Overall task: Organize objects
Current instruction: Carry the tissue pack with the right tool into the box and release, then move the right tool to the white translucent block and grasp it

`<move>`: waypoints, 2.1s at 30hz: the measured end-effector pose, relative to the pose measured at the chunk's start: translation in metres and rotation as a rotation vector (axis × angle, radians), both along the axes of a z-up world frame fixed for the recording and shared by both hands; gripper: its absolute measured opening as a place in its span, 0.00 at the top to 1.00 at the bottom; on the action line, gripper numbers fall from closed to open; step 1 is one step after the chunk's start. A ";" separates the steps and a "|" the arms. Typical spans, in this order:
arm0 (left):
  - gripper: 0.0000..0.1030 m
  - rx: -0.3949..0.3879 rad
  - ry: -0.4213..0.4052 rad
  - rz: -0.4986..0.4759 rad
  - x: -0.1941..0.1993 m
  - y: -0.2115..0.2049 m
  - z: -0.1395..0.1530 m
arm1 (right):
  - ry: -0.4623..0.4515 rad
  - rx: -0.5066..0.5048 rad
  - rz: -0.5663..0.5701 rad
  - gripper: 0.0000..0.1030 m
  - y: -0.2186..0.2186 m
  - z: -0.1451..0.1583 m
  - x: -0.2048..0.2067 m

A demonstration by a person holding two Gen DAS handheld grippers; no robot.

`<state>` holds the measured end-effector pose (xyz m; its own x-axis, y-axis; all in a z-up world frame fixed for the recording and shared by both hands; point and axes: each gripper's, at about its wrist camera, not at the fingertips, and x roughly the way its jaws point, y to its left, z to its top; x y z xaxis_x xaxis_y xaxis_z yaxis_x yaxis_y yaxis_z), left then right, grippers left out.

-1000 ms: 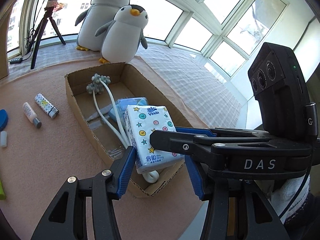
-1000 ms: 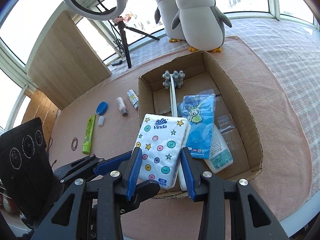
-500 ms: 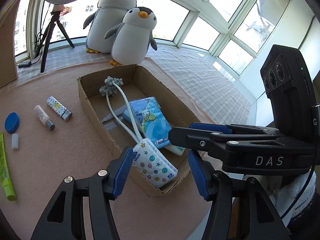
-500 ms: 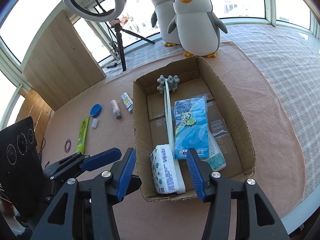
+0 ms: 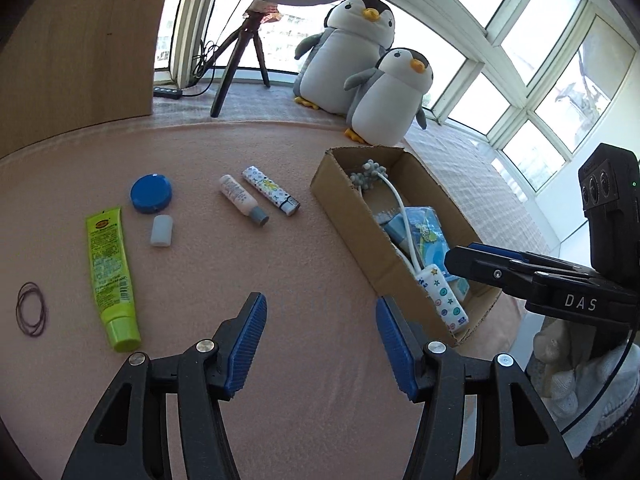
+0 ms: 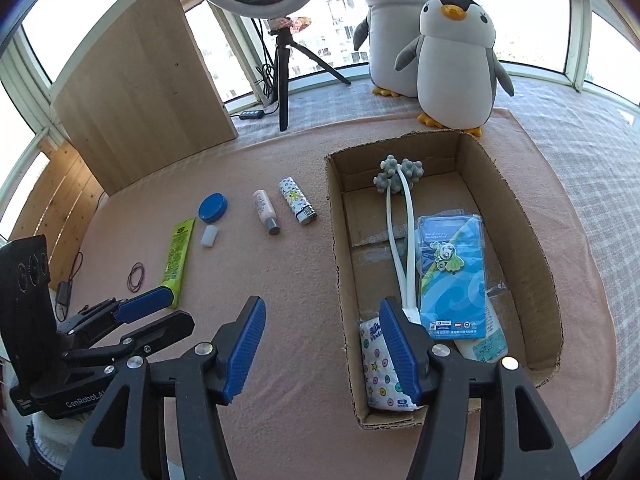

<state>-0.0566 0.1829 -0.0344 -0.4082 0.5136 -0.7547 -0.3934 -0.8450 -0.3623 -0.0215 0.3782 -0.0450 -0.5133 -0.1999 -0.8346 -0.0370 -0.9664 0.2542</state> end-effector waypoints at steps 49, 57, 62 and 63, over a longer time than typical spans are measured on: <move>0.55 -0.323 -0.166 0.364 -0.096 -0.218 -0.090 | -0.228 0.128 0.261 0.71 -0.194 -0.101 -0.181; 0.86 -0.273 -0.172 0.360 -0.088 -0.223 -0.087 | -0.217 0.104 0.261 0.86 -0.189 -0.099 -0.175; 0.90 -0.224 -0.182 0.347 -0.076 -0.218 -0.084 | -0.208 0.079 0.262 0.88 -0.181 -0.094 -0.169; 0.91 -0.217 -0.180 0.347 -0.072 -0.217 -0.083 | -0.203 0.073 0.263 0.88 -0.179 -0.091 -0.167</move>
